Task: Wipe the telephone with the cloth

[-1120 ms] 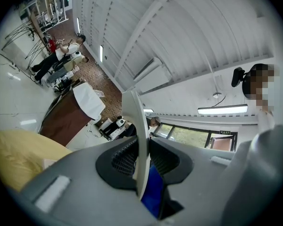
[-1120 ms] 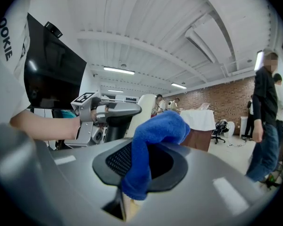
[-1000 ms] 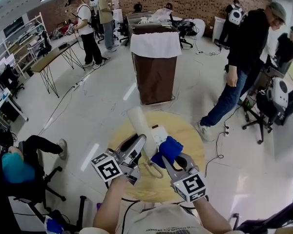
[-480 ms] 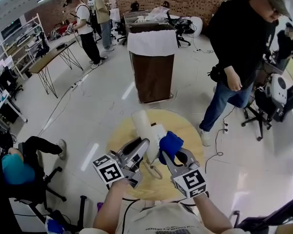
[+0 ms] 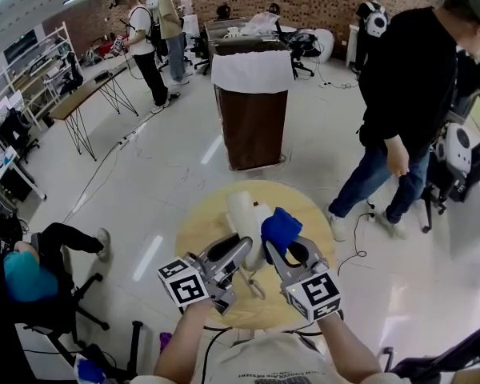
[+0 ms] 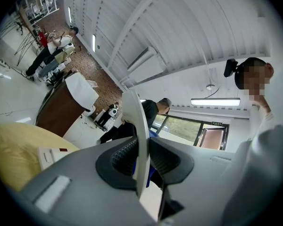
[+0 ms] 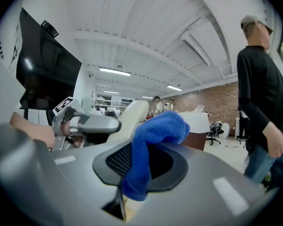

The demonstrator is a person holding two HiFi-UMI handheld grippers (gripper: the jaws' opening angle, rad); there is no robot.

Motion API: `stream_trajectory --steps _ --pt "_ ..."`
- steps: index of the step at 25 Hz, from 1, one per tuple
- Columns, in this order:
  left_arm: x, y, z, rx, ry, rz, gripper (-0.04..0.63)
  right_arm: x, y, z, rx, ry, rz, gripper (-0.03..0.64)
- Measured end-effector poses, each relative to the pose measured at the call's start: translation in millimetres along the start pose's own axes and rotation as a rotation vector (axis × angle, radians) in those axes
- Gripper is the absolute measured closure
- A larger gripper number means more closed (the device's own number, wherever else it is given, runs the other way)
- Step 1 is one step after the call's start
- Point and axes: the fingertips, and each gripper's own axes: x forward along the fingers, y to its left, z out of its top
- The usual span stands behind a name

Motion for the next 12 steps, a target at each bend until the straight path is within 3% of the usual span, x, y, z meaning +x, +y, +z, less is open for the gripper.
stream_trajectory --steps 12 --pt "-4.1 0.7 -17.6 -0.013 0.028 -0.007 0.521 14.1 -4.4 18.9 -0.027 -0.028 0.006 0.546"
